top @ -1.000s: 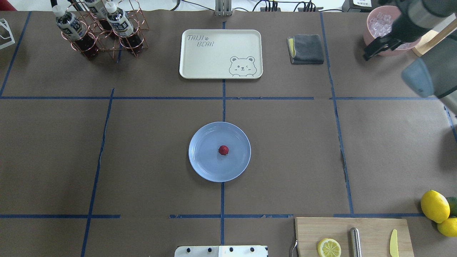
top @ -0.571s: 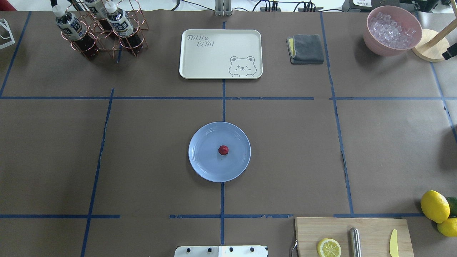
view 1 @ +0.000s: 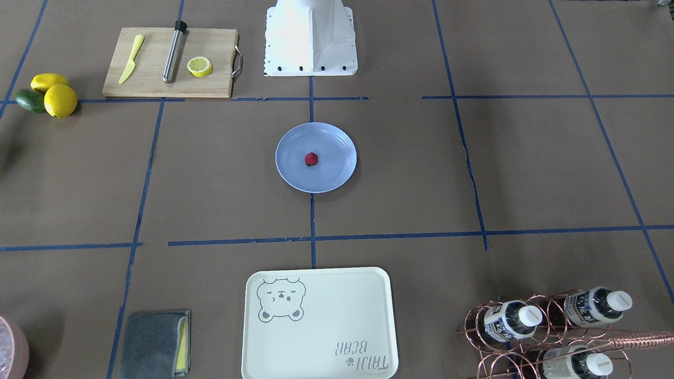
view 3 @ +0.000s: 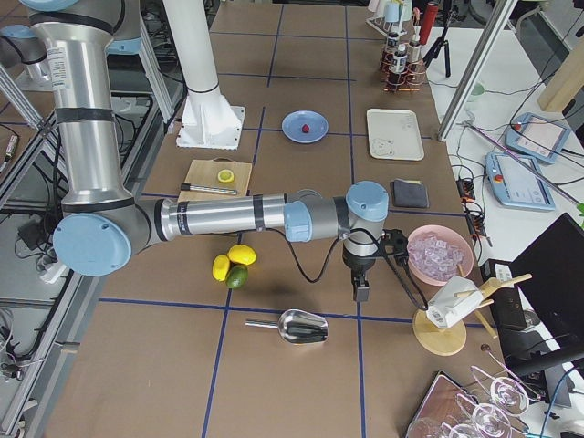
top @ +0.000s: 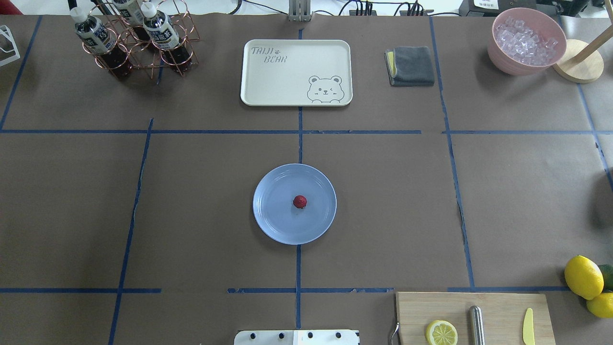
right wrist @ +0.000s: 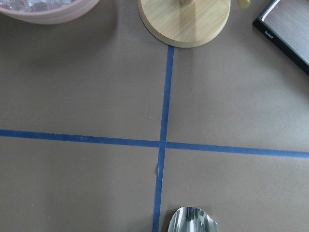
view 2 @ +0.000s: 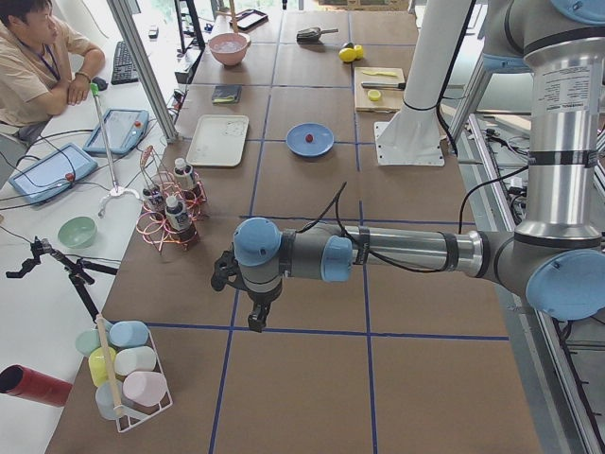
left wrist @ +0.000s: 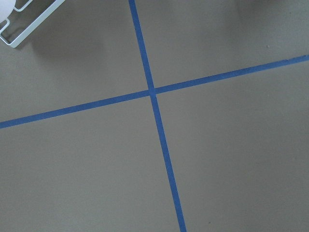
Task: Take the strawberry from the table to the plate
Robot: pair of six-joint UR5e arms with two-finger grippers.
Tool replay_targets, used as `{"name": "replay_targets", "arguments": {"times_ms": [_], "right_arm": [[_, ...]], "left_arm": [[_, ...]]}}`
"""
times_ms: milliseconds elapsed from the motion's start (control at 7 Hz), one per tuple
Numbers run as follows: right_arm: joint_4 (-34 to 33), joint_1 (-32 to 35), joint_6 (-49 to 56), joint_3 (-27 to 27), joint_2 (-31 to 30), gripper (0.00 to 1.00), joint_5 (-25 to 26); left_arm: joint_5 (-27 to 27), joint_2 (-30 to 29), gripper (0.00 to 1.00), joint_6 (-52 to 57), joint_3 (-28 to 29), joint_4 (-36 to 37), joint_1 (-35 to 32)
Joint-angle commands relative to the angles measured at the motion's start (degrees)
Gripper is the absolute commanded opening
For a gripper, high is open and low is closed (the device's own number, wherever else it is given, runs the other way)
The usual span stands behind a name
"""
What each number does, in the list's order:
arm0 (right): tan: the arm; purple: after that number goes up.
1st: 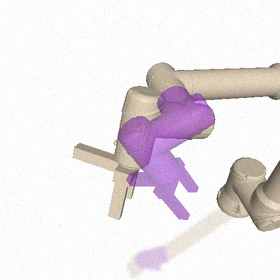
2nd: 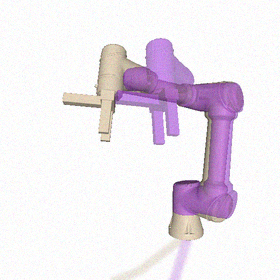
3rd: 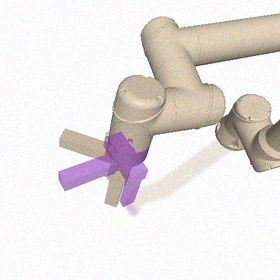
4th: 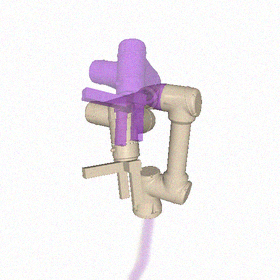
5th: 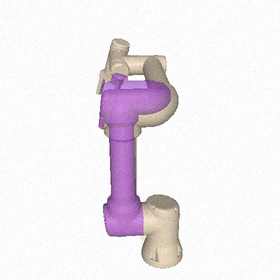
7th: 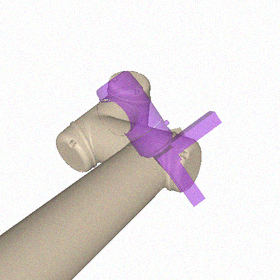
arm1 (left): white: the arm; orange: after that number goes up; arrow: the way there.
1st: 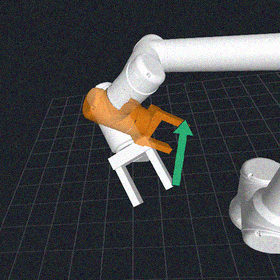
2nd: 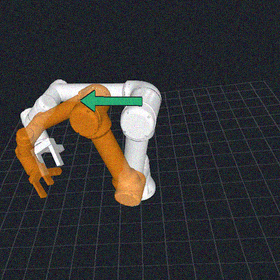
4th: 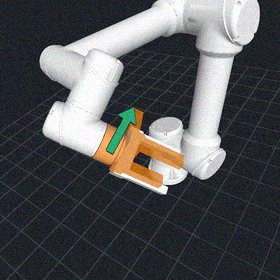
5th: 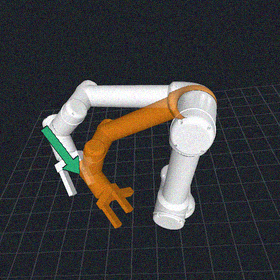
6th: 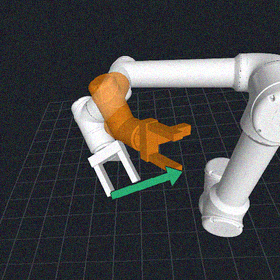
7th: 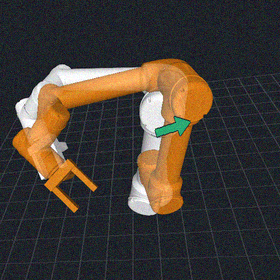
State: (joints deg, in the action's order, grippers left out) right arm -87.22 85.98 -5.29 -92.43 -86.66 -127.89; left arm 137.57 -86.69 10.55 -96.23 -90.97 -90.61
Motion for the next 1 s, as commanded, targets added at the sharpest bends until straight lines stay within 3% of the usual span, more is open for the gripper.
{"name": "replay_targets", "arguments": {"times_ms": [0,571,857], "right_arm": [[2.1,0.1,-0.6,-0.5,-4.4,1.00,-0.7],[2.1,2.3,8.3,-2.0,-10.6,1.00,-8.8],[2.2,2.3,8.8,-2.8,-11.2,1.00,-9.0]], "left_arm": [[0.2,-0.1,1.00,0.0,0.0,0.0,0.0],[0.6,-0.1,1.00,0.0,0.0,-0.1,0.0],[0.6,-0.1,1.00,0.0,0.0,0.0,0.0]]}}
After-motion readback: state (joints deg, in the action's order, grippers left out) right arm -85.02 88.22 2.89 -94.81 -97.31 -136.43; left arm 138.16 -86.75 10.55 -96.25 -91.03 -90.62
